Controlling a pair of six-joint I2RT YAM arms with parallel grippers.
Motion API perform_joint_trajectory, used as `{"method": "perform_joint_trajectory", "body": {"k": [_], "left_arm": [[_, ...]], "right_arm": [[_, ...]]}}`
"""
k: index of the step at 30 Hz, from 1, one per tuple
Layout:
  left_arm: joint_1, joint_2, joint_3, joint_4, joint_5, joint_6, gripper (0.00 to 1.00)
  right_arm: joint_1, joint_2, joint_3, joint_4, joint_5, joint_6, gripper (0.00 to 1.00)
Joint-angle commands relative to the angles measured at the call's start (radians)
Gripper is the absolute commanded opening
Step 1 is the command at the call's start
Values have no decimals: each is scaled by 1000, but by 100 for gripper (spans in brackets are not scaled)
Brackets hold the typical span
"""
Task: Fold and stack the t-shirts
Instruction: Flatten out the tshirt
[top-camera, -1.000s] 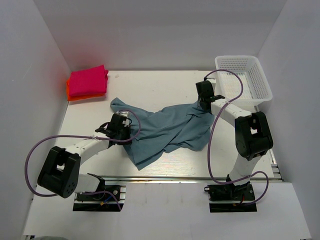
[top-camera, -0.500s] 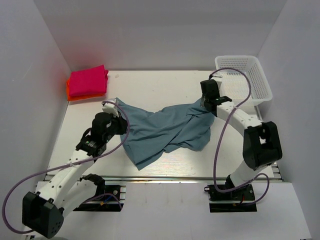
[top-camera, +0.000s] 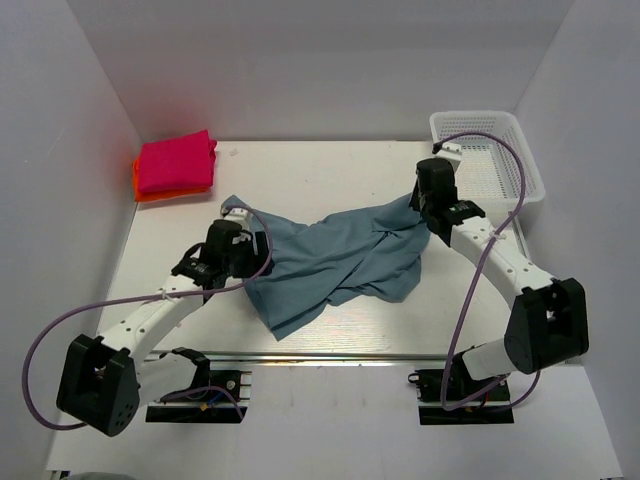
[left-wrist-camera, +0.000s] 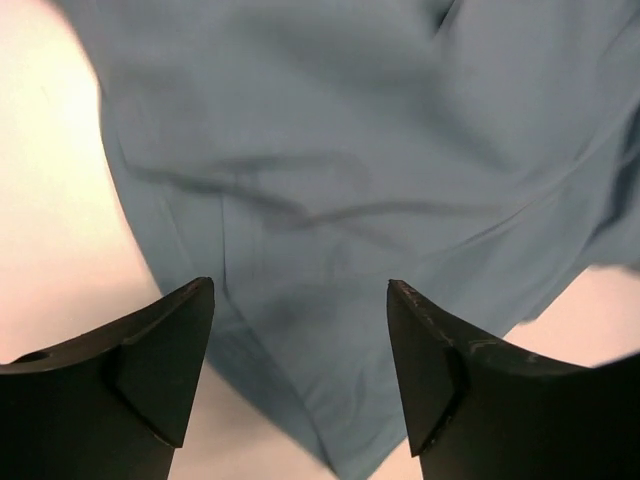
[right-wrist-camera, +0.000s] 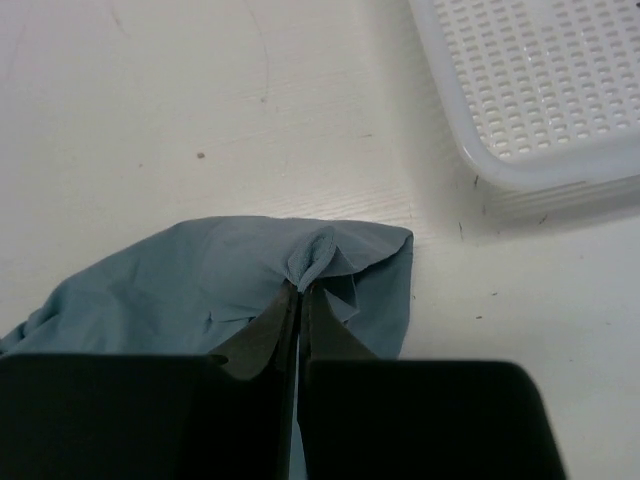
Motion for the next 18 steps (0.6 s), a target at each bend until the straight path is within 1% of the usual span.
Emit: {"method": "perform_joint_trajectory", "body": {"k": [1,2,6,12,15,16,17,18], "left_arm": [[-5,0,-50,-72,48,-48,81],[-5,0,-82,-72,77,-48,81],[-5,0,-168,24,152,-83,81],[-5,72,-191,85,131,-93,81],[-5,110,-191,151,142,-93,78],[-5,121,-191,152,142,-93,78],[-5,131,-191,161,142,-93,74],[-5,141,-179,170,142,-84,73]], "right_arm": [[-3,27,-9,2,0,12,0],[-3,33,-9,-5,3,15,0],[-2,73,1,-22,3,27,0],[-3,94,9,-34,6,27,0],[-5,96,11,-34,9,24,0],[-3,96,8,-34,9,24,0],[-3,94,9,-34,14,24,0],[-3,97,8,-34,14,23,0]]}}
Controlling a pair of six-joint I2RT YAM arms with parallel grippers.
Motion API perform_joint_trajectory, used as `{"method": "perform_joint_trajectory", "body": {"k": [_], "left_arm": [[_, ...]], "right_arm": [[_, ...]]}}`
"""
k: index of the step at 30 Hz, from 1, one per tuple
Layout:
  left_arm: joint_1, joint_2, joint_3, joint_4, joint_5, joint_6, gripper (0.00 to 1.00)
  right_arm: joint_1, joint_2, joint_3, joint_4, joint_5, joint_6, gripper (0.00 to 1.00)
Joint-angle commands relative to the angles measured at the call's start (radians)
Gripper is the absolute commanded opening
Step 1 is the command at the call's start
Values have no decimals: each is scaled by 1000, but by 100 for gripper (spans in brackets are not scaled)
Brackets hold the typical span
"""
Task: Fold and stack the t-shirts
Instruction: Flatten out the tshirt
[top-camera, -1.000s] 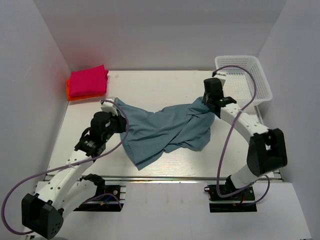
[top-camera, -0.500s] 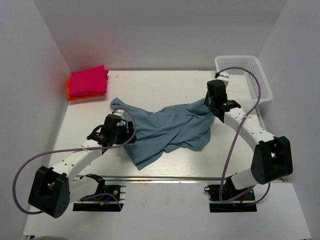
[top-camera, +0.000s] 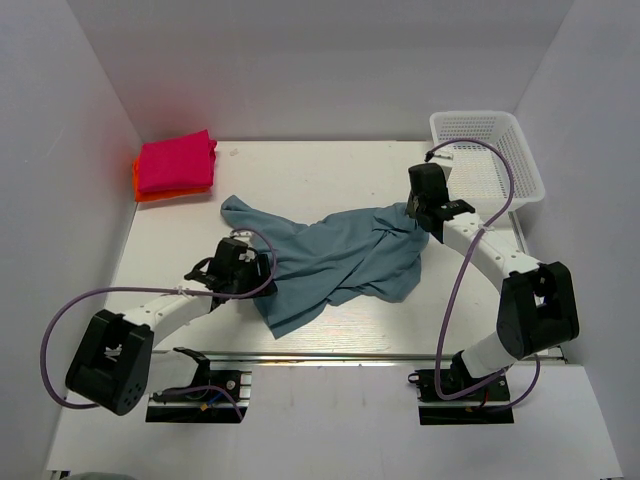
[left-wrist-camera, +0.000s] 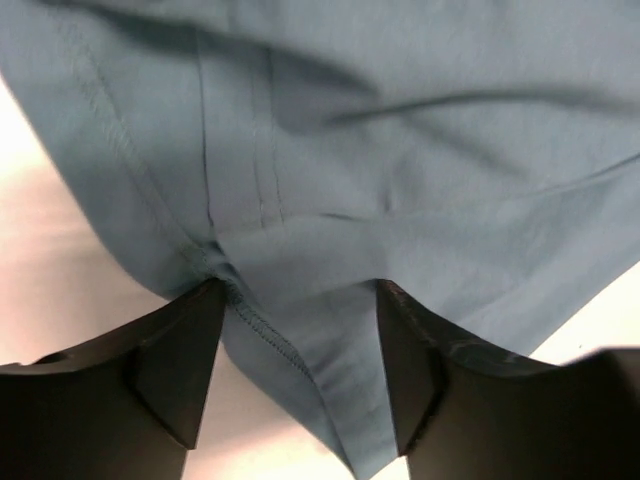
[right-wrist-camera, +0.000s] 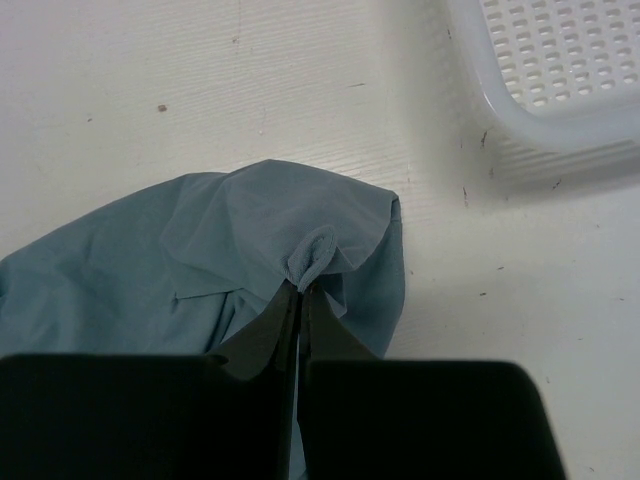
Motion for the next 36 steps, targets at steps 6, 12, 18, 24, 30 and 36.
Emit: {"method": "perform_joint_trajectory", "body": {"k": [6,12,18,24,30,36], "left_arm": [[-5,32,36,58,25,2,63],[-5,0,69,-29,-12,2,63],[-5,-32,82,-65,2,2,65],[-5,24,82,-22,45,2,66],[-5,51,94,-66,-22,2,66],[-5,42,94,-77,-74,2,66]], "right_arm": [[0,6,16,1,20,9,0],[-2,17,24,-3,18,4,0],[-2,32,29,-3,15,3,0],[-3,42,33,-6,14,4,0],[-3,49,41,-12,15,3,0],[-3,49,41,-15,14,6,0]]}}
